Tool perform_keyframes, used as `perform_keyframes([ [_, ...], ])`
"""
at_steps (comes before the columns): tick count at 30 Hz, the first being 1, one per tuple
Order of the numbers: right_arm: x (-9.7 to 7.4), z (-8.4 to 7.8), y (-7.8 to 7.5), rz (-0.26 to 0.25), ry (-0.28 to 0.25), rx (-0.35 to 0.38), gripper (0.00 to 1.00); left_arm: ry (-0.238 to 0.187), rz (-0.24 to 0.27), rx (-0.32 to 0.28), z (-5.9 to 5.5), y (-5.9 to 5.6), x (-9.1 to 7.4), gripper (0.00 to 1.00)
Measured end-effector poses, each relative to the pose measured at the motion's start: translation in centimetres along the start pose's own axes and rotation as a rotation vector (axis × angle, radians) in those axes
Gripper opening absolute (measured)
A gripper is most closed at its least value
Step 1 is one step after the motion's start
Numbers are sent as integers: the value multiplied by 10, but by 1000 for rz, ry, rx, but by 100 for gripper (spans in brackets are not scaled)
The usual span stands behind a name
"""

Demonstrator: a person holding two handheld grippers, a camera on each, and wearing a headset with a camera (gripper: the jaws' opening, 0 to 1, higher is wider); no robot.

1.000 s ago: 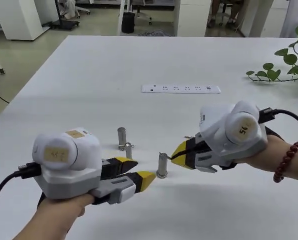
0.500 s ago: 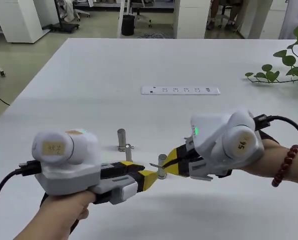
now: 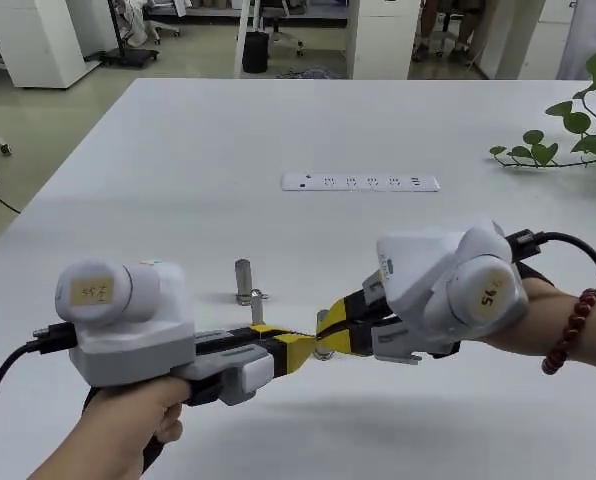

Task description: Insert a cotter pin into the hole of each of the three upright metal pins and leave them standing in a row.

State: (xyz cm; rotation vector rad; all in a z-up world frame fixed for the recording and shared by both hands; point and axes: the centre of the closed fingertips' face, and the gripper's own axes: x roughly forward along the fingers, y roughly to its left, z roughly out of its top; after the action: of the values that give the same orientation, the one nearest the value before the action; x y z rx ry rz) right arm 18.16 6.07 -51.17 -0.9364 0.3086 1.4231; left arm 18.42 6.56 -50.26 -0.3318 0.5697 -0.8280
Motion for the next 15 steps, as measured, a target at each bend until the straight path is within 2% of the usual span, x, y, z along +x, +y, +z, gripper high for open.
perform_keyframes([
  [5, 0, 2, 1, 2, -2, -19, 0, -17, -16, -30, 2, -1, 0, 3],
  [15, 1, 3, 1, 0, 3, -38, 0, -16, -13, -7, 1, -1, -1, 0],
])
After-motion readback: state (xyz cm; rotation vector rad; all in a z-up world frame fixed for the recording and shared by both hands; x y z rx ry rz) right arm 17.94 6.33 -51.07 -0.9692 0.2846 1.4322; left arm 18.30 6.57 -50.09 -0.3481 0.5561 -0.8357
